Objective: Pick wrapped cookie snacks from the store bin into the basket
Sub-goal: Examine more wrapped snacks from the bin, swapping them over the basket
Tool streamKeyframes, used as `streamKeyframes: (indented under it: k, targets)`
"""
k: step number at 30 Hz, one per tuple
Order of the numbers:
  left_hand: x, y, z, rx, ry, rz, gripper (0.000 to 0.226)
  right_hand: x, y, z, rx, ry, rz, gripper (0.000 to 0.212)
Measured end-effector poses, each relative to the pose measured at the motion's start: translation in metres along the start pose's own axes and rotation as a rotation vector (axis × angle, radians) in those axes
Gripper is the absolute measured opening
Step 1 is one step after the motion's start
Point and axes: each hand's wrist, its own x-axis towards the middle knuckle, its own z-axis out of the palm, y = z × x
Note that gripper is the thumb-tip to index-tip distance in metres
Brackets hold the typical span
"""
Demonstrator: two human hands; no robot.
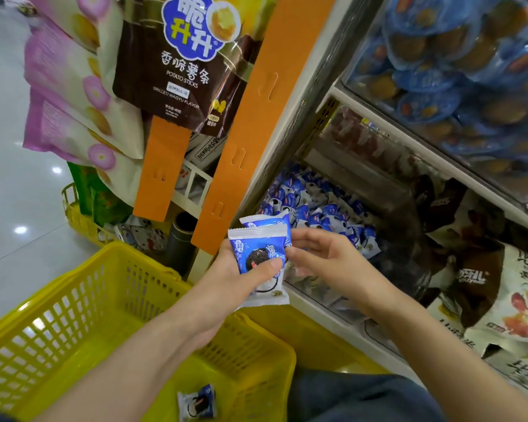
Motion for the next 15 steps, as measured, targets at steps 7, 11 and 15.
streamKeyframes:
  k: [7,11,15]
  targets:
    - [0.000,-0.002,0.003,-0.017,-0.074,0.035,0.050,0.017,0.000,-0.034,0.093,0.013,0.123,0.018]
    - [0.003,-0.005,0.002,-0.063,-0.055,0.010,0.043,0.057,0.004,-0.070,0.107,0.509,0.122,0.010]
    - [0.004,-0.005,0.002,-0.051,-0.052,-0.006,0.043,0.102,0.025,-0.085,-0.137,0.794,0.187,0.023]
